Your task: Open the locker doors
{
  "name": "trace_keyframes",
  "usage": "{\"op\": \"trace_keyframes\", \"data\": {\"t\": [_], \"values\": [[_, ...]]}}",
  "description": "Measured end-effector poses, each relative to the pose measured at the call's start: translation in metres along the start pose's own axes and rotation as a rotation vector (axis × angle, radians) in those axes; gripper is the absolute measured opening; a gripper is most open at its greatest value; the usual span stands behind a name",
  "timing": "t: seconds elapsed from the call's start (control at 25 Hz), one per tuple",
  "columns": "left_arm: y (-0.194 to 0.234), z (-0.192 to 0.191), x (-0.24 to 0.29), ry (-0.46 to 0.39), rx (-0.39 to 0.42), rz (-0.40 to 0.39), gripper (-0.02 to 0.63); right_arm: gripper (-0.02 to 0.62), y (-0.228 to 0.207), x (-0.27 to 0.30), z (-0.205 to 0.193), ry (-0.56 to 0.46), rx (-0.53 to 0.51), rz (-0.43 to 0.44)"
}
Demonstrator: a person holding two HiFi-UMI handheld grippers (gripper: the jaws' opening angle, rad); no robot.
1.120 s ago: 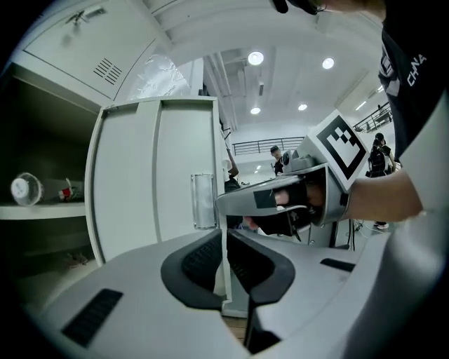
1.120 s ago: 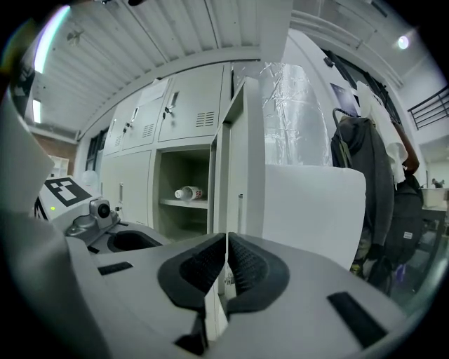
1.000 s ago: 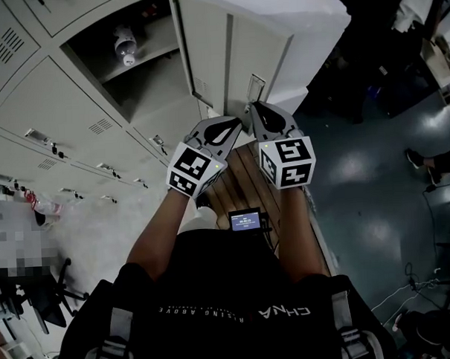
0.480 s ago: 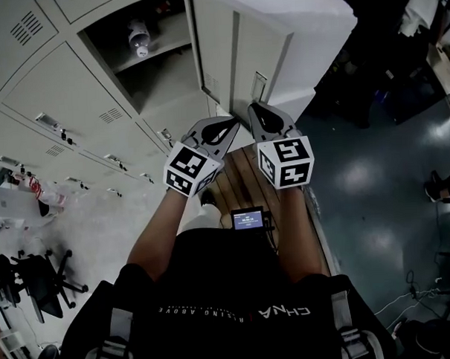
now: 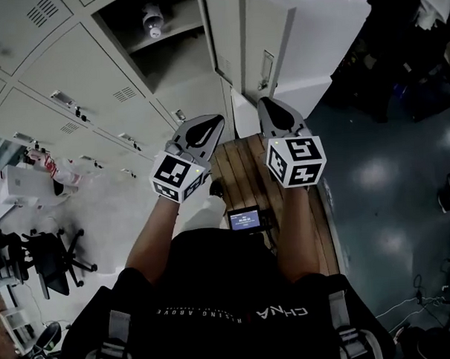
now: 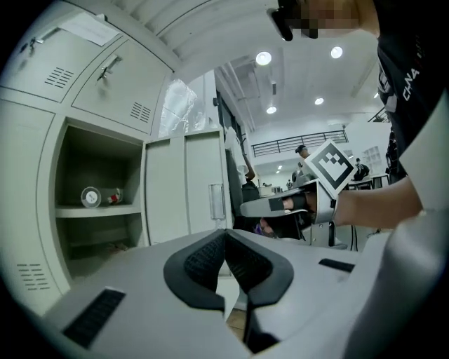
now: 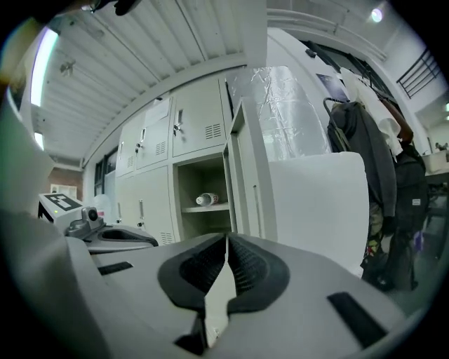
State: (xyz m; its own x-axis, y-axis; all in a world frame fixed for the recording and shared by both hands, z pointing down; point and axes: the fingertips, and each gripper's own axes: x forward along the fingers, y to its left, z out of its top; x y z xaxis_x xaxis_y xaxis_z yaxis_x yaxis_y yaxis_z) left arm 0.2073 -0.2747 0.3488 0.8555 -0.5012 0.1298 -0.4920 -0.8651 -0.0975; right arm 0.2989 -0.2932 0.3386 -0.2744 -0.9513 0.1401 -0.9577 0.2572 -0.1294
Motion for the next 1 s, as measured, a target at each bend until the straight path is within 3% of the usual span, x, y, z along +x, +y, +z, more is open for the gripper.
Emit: {"op": "trace_keyframes", "data": {"t": [0.24,0.52,0.72,0.88,1.0], "values": [[-0.006,-0.008,-0.015,0.025,-0.045,-0.024,0.02,0.037,0.007,-0.012,-0.017,0.002,0.064,0.015],[-0.006,-0.017,-0.03,0.045,-0.044,-0.06,0.02,0.037,0.027,-0.016,-0.019,-0.008,0.053,0.013],[0.009,-0.036,-0.064,0.039,-0.065,-0.064,0.02,0.037,0.049,-0.019,-0.031,0.006,0.046,-0.085],[0.022,-0.056,-0.114,0.01,-0.071,-0.089,0.02,0.037,0.093,-0.024,-0.052,0.004,0.046,-0.149],[0.032,-0.076,-0.158,-0.038,-0.09,-0.096,0.02,0.037,0.143,-0.023,-0.067,0.009,-0.014,-0.162]]}}
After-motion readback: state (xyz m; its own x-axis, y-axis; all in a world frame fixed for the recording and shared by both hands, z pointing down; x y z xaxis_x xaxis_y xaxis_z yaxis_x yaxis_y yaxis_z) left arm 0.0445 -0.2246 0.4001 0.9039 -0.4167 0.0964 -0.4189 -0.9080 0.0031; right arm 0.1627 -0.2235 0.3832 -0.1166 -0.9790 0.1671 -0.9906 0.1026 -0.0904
